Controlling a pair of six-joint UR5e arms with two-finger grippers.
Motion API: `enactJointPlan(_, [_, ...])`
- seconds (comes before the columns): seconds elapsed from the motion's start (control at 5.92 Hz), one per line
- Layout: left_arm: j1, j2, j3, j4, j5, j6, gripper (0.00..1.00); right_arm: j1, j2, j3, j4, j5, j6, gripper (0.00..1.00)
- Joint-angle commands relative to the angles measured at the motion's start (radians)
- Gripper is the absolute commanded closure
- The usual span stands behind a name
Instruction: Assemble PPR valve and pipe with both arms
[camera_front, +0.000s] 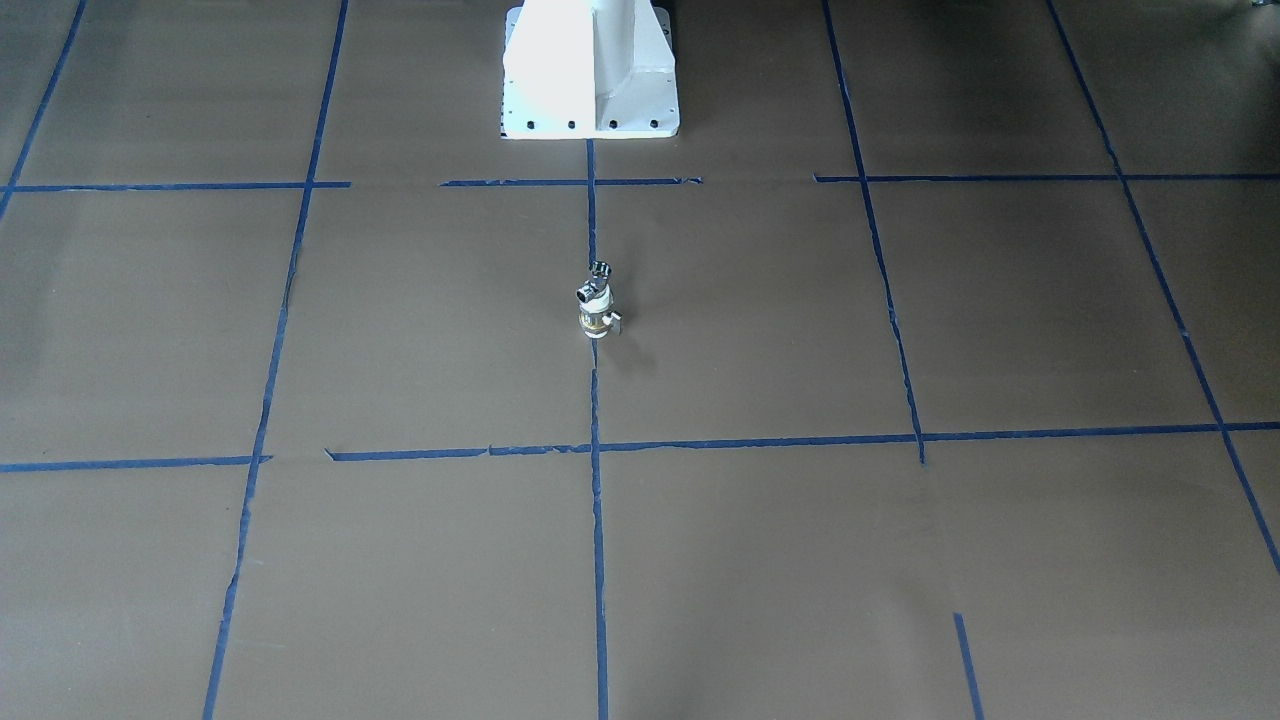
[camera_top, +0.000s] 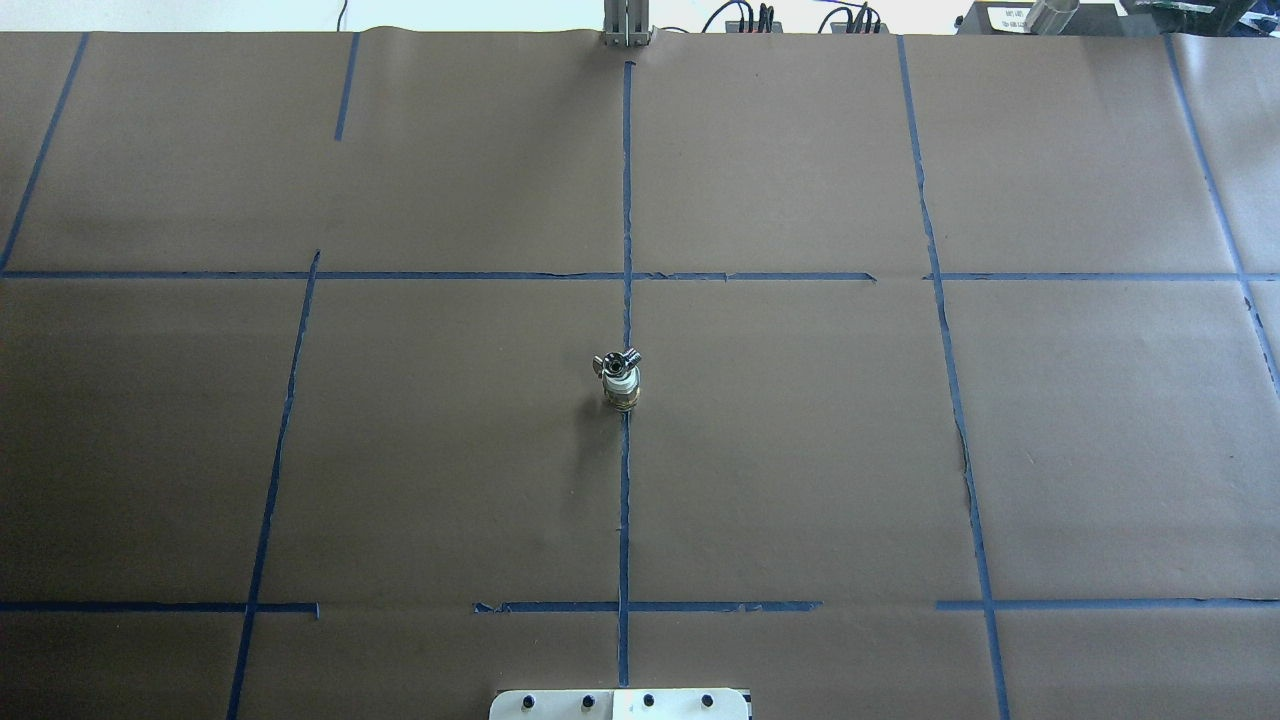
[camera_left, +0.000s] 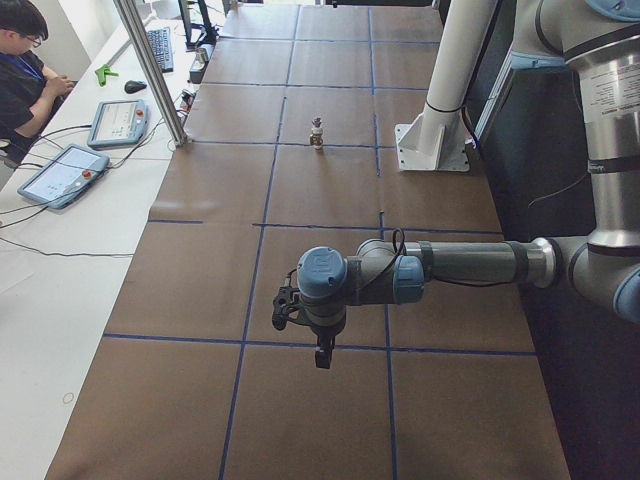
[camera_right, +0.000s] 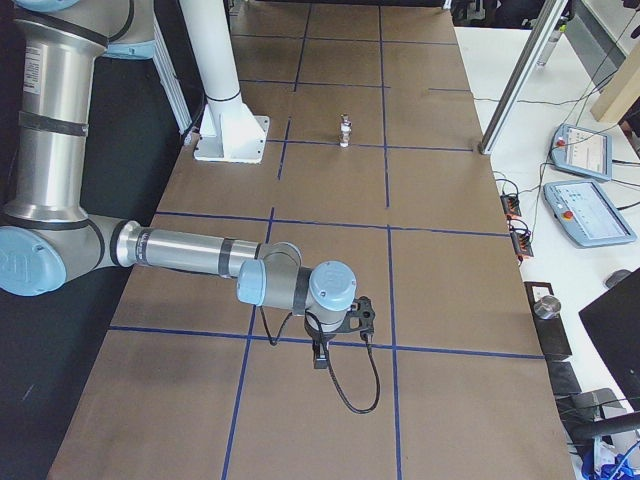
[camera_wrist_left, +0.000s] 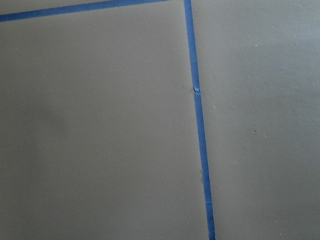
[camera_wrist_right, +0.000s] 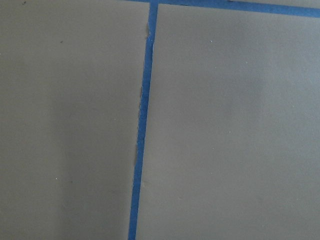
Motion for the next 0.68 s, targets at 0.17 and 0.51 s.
enactJointPlan(0.17, [0.002,-0.001,-0.002,0.0,-0.002,0.0,0.0,0.0,0.002,-0.003,0.0,0.014,-0.001,0.0])
enactJointPlan(0.51, [0.002,-0.004,0.0,-0.002,-0.002,0.0,0.0,0.0,0.002,-0.003,0.0,0.014,-0.001,0.0])
